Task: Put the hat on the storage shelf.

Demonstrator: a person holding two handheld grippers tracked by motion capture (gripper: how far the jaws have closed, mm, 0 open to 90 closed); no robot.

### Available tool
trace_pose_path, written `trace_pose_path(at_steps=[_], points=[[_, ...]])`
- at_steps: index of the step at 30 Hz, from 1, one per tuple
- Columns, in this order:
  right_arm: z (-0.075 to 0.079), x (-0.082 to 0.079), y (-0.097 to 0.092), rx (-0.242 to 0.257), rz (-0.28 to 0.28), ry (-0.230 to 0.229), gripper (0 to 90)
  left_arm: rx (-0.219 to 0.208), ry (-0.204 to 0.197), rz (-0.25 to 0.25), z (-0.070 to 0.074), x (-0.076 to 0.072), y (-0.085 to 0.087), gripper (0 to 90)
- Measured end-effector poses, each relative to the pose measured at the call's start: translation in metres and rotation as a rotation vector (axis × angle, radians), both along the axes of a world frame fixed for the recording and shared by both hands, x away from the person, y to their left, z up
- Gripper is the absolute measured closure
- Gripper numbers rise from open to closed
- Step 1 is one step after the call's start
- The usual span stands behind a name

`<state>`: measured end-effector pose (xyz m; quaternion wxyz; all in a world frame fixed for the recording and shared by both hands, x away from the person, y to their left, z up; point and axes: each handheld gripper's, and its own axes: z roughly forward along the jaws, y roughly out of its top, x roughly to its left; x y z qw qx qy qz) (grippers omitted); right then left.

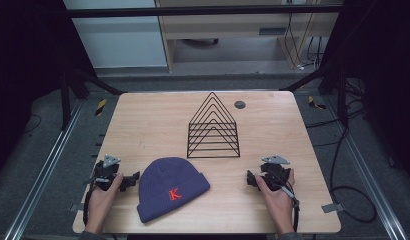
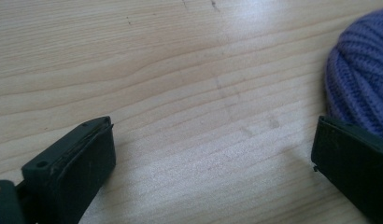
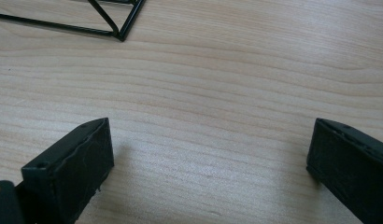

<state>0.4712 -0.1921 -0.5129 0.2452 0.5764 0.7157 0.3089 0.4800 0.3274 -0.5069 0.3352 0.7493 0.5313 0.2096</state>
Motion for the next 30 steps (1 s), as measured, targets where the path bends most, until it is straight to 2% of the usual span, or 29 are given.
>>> trace_pose_path(at_steps=[3, 4, 8, 11, 12, 13, 15, 16, 17, 18, 21, 24, 26, 30], points=[[0.000, -0.001, -0.001, 0.004, 0.010, -0.008, 4.1, 0.001, 0.019, 0.001, 0.002, 0.001, 0.002, 2.0], [0.002, -0.001, -0.002, 0.000, 0.042, -0.010, 11.7, -0.012, 0.027, -0.002, 0.005, 0.001, 0.004, 4.3], [0.007, -0.006, -0.001, -0.008, 0.074, -0.028, 15.3, -0.025, 0.005, -0.011, 0.015, -0.002, 0.005, 4.3], [0.010, -0.010, 0.003, -0.019, 0.117, -0.027, 17.2, -0.030, 0.004, -0.025, 0.022, -0.005, 0.003, 4.6], [0.010, -0.010, 0.003, -0.019, 0.117, -0.027, 17.2, -0.039, 0.014, -0.040, 0.026, -0.007, 0.000, 4.6], [0.012, -0.013, 0.007, -0.025, 0.148, -0.022, 18.7, -0.025, 0.019, -0.058, 0.032, -0.009, -0.004, 6.8], [0.014, -0.015, 0.010, -0.018, 0.168, -0.020, 23.2, -0.035, 0.027, -0.096, 0.039, -0.010, -0.009, 9.9], [0.014, -0.015, 0.010, -0.018, 0.168, -0.020, 23.2, -0.035, 0.027, -0.096, 0.039, -0.010, -0.009, 12.4], [0.015, -0.017, 0.013, -0.020, 0.183, -0.024, 26.0, -0.040, 0.042, -0.121, 0.041, -0.010, -0.013, 12.4], [0.016, -0.018, 0.015, -0.020, 0.197, -0.034, 29.4, -0.041, 0.050, -0.129, 0.042, -0.010, -0.015, 13.3], [0.017, -0.022, 0.022, -0.014, 0.234, -0.025, 31.6, -0.023, 0.080, -0.166, 0.041, -0.008, -0.027, 16.5], [0.019, -0.024, 0.027, -0.013, 0.263, -0.024, 31.7, -0.024, 0.108, -0.198, 0.036, -0.005, -0.037, 19.2], [0.021, -0.024, 0.031, -0.016, 0.272, -0.023, 31.7, -0.010, 0.120, -0.214, 0.032, -0.002, -0.043, 22.7], [0.024, -0.024, 0.039, -0.018, 0.299, -0.027, 31.6, -0.006, 0.138, -0.228, 0.029, 0.001, -0.050, 30.2]])
